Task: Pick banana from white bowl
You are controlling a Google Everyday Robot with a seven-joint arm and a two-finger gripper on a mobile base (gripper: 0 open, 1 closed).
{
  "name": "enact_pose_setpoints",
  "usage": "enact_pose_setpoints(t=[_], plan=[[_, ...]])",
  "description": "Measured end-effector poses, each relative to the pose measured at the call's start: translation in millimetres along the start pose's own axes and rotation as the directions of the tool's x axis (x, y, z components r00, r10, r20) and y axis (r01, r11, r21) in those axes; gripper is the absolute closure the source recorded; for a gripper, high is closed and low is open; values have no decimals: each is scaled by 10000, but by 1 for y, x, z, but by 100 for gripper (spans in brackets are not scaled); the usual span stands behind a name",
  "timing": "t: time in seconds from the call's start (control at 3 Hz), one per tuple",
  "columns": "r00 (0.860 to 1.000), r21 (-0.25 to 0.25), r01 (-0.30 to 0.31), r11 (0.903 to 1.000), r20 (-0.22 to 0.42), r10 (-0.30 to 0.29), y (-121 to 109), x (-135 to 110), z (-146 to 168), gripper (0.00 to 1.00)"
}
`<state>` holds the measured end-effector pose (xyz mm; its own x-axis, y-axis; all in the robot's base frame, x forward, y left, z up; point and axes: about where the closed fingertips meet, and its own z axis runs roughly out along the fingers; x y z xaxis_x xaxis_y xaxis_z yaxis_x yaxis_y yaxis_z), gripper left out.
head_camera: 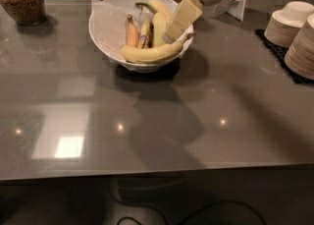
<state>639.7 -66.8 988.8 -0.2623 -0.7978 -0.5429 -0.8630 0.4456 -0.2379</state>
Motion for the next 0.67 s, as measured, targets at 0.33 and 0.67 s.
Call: enact_pose_setpoints(t=[0.33,0.67], plan=[[9989,111,-448,9989,-105,449,-3,-19,37,0],[9917,600,-1220,9907,-339,1242,-10,-29,67,0]])
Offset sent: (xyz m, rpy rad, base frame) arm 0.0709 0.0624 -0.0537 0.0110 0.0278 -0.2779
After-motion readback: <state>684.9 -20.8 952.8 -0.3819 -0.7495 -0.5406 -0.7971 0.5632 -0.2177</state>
